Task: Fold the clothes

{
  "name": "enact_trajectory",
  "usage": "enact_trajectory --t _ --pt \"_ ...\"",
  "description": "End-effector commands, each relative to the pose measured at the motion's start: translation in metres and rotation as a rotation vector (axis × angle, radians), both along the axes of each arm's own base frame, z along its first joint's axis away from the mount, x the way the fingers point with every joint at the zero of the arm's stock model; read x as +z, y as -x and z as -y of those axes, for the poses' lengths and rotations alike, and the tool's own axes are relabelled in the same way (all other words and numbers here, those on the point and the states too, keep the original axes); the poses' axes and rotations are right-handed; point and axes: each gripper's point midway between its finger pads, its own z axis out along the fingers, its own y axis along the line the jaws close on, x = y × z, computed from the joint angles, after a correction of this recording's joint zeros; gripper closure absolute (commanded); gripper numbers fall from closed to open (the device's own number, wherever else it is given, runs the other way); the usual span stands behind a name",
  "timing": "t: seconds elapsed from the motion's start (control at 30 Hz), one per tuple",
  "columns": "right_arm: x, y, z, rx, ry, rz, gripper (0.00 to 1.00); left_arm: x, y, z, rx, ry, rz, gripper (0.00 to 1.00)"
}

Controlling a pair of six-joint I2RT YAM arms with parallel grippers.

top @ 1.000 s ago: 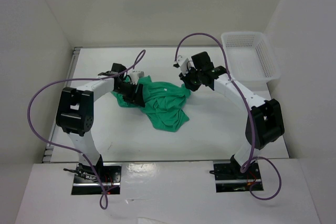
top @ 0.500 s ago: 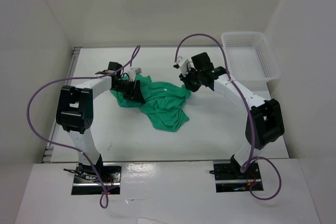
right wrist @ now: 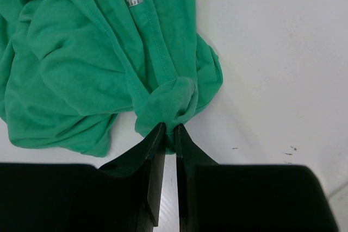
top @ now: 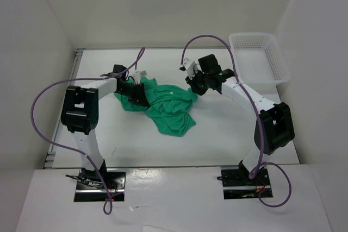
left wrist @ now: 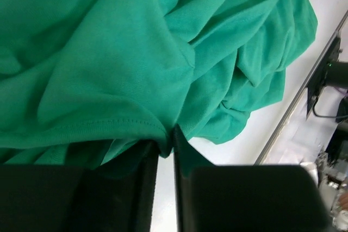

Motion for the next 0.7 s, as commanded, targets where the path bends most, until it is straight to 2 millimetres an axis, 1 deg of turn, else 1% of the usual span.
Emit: enact_trajectory --t 0.0,0.03,0.07,0.1,0.13,0.17,0.2,0.23,0.27,0.3,0.33,0.37,0.4,0.43,0.47,0.5,0.53,0.57,0.6,0.67 --pt "0.015 -0.004 -0.008 0.010 -0.038 0.052 0.81 0.014 -0.012 0.000 -0.009 0.042 0.037 0.80" --pt "0.016 -0.007 -0.008 0.003 -0.035 0.064 0.81 0.021 -0.016 -0.003 0.001 0.043 0.051 0.90" --pt "0.016 -0.007 -0.008 0.003 -0.035 0.064 0.81 0.034 -0.021 -0.002 -0.003 0.054 0.085 0.94" --pt "0.021 -0.007 -0.007 0.003 -0.040 0.075 0.81 0.038 -0.022 -0.009 0.008 0.052 0.094 0.96" --pt "0.021 -0.007 -0.007 0.003 -0.040 0.075 0.81 0.048 -0.030 -0.018 0.032 0.053 0.127 0.96" --pt "0.026 -0.006 -0.007 0.003 -0.045 0.085 0.81 0.067 -0.034 -0.021 0.039 0.064 0.168 0.96" --pt "0.030 -0.006 -0.007 0.003 -0.050 0.094 0.81 0.077 -0.038 -0.026 0.044 0.062 0.200 0.98" --pt "0.030 -0.006 -0.005 -0.003 -0.044 0.097 0.82 0.088 -0.042 -0.032 0.059 0.061 0.222 0.98" --pt "0.035 -0.008 -0.002 -0.012 -0.048 0.107 0.82 0.112 -0.047 -0.043 0.073 0.070 0.271 0.98" --pt "0.039 -0.007 -0.001 -0.012 -0.053 0.117 0.82 0.124 -0.050 -0.049 0.071 0.071 0.305 0.98" --pt "0.040 -0.012 0.004 -0.031 -0.051 0.128 0.82 0.135 -0.052 -0.055 0.086 0.068 0.321 0.98" --pt "0.045 -0.011 0.004 -0.038 -0.061 0.135 0.82 0.157 -0.054 -0.066 0.109 0.076 0.359 0.98" --pt "0.050 -0.010 0.004 -0.038 -0.066 0.144 0.82 0.168 -0.054 -0.071 0.110 0.087 0.385 0.98" --pt "0.052 -0.014 0.008 -0.050 -0.070 0.154 0.82 0.178 -0.053 -0.078 0.114 0.090 0.412 0.98" --pt "0.057 -0.016 0.013 -0.061 -0.074 0.166 0.82 0.193 -0.052 -0.092 0.145 0.087 0.445 0.98" --pt "0.062 -0.015 0.013 -0.061 -0.080 0.177 0.82 0.202 -0.051 -0.098 0.153 0.086 0.470 0.96" --pt "0.063 -0.018 0.016 -0.070 -0.083 0.185 0.82 0.214 -0.047 -0.105 0.167 0.086 0.500 0.96" --pt "0.063 -0.019 0.018 -0.079 -0.075 0.189 0.81 0.218 -0.044 -0.112 0.175 0.086 0.513 0.96" --pt "0.058 -0.019 0.024 -0.096 -0.063 0.182 0.81 0.222 -0.042 -0.126 0.205 0.097 0.519 0.96" --pt "0.054 -0.019 0.027 -0.103 -0.052 0.176 0.80 0.225 -0.035 -0.137 0.228 0.106 0.525 0.96"
